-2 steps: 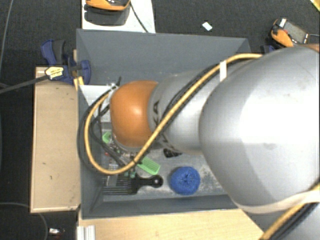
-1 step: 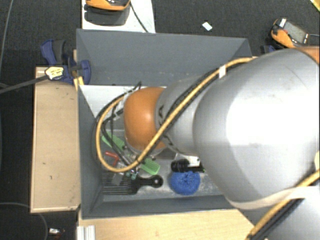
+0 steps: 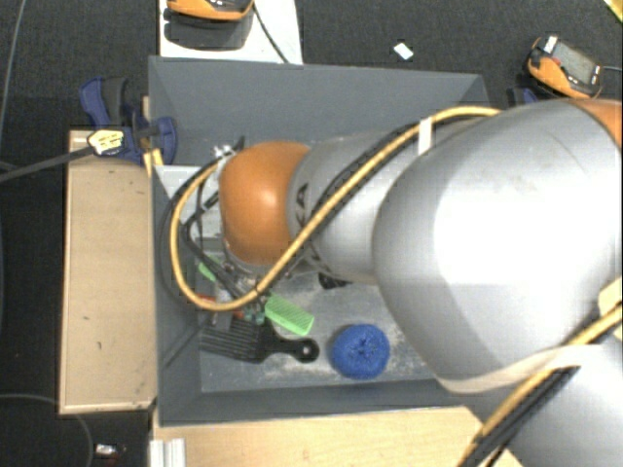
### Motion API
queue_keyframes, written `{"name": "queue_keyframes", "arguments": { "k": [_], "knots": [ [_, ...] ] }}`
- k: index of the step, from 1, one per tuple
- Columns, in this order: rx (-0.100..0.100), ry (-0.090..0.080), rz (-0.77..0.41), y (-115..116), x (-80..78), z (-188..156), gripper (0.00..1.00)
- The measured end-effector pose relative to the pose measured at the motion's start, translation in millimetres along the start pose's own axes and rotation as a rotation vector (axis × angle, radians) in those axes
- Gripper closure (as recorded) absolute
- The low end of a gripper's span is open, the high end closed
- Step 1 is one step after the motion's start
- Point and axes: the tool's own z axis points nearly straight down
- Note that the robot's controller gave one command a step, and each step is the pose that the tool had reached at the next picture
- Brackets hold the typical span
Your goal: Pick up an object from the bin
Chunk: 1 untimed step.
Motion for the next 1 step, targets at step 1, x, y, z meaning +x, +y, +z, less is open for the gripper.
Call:
{"name": "queue_keyframes", "arguments": {
  "k": [1],
  "knots": [
    [0.000,0.000,0.001,-0.1,0.0,-0.1,1.00]
  ]
}}
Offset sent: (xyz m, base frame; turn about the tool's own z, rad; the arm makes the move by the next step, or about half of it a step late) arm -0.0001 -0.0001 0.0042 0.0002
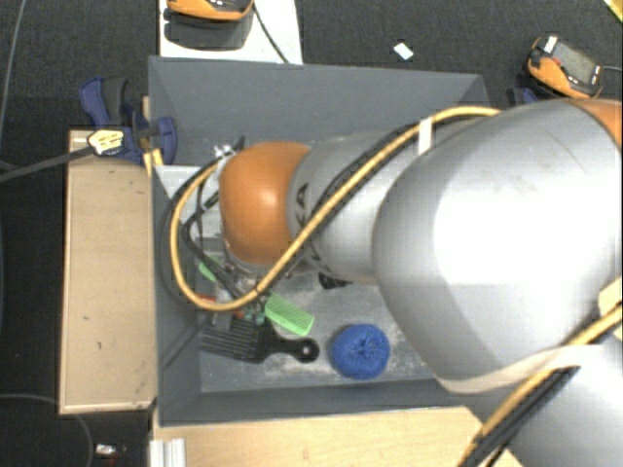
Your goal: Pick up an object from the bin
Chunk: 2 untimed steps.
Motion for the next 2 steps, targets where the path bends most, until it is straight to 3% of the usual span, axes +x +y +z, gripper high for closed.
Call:
{"name": "queue_keyframes", "arguments": {
  "k": [1,2],
  "knots": [
    [0.000,-0.003,0.001,-0.8,-0.9,-2.1,1.00],
    [0.005,0.007,0.002,-2.1,1.9,-16.7,1.00]
  ]
}}
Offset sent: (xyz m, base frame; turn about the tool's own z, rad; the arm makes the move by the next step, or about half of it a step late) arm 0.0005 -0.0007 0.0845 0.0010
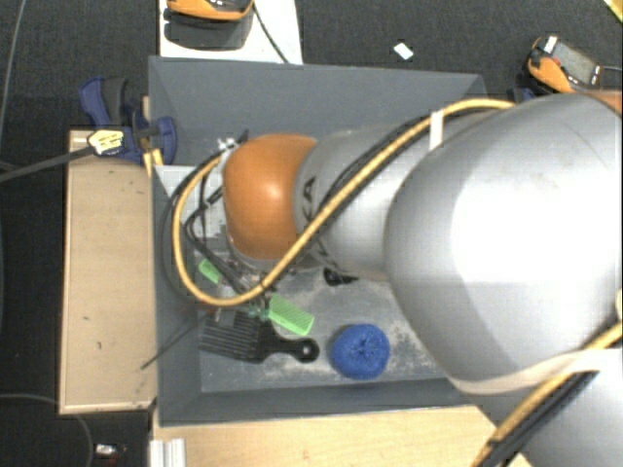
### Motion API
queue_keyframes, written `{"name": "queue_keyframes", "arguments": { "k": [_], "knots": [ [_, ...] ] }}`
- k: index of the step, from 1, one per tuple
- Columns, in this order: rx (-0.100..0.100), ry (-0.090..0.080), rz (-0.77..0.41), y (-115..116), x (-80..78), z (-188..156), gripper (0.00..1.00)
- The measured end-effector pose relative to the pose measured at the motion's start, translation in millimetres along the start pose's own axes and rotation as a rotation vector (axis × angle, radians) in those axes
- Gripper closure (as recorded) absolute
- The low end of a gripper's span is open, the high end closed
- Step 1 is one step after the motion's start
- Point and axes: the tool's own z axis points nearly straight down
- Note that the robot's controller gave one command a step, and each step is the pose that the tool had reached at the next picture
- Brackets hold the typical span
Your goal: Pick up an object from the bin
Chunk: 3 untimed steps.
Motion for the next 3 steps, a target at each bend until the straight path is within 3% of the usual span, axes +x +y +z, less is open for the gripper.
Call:
{"name": "queue_keyframes", "arguments": {
  "k": [1,3],
  "knots": [
    [-0.006,-0.009,0.000,1.6,-2.3,-32.7,1.00],
    [-0.006,-0.011,0.000,0.5,-2.7,-65.6,1.00]
  ]
}}
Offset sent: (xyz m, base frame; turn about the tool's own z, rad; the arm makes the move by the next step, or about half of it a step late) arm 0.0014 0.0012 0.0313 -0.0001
